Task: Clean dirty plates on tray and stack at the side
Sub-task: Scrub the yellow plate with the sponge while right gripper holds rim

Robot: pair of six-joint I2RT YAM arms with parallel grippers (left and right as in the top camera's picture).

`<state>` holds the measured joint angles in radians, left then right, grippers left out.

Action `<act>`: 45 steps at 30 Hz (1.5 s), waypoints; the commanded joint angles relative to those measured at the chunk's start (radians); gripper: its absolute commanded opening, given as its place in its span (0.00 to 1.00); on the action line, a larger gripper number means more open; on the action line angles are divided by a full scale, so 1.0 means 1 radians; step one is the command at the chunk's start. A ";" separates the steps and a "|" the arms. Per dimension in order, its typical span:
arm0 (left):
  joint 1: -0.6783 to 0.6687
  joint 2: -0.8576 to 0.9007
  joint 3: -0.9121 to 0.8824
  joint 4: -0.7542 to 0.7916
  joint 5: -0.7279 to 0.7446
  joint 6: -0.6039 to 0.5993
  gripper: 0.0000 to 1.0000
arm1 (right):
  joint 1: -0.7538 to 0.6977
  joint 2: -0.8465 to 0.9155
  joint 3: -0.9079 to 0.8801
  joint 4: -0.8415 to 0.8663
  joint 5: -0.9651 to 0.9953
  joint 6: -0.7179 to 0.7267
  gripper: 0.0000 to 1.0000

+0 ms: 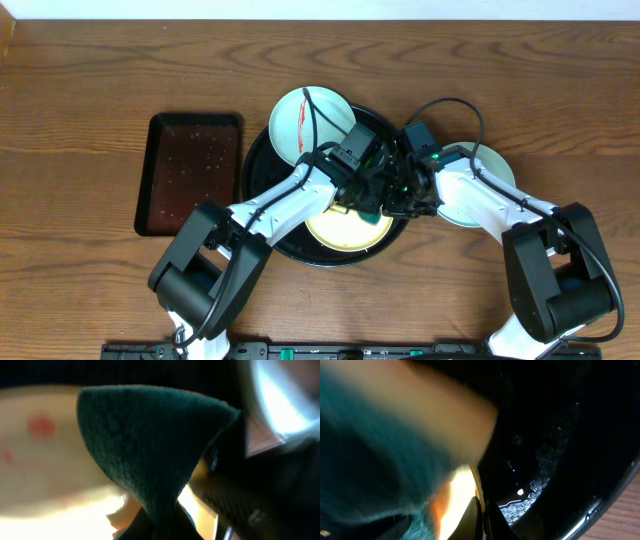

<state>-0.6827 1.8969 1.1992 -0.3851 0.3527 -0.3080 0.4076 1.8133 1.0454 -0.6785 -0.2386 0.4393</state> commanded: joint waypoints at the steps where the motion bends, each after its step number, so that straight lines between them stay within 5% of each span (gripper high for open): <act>1: -0.003 0.011 -0.003 0.036 -0.079 0.019 0.07 | 0.000 0.024 -0.011 -0.010 0.039 -0.010 0.01; 6: -0.003 0.011 -0.003 -0.069 -0.245 -0.049 0.08 | 0.000 0.024 -0.011 -0.010 0.039 -0.010 0.01; 10: -0.003 0.011 -0.003 -0.221 -0.397 -0.313 0.07 | 0.000 0.024 -0.011 -0.010 0.039 -0.010 0.01; 19: -0.003 0.011 -0.003 -0.314 -0.374 -0.689 0.07 | 0.000 0.024 -0.011 -0.010 0.039 -0.010 0.01; 36: -0.005 0.011 -0.003 -0.297 0.003 -0.955 0.07 | 0.000 0.024 -0.011 -0.009 0.039 -0.010 0.01; 41: -0.008 0.011 -0.003 -0.257 -0.084 -1.012 0.07 | 0.000 0.024 -0.011 -0.009 0.039 -0.010 0.01; 45: -0.012 0.011 -0.003 -0.257 -0.374 -1.056 0.07 | 0.000 0.024 -0.011 -0.010 0.039 -0.010 0.01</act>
<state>-0.6853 1.8946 1.2144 -0.6392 0.1848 -1.2964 0.4145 1.8153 1.0454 -0.6819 -0.2432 0.4381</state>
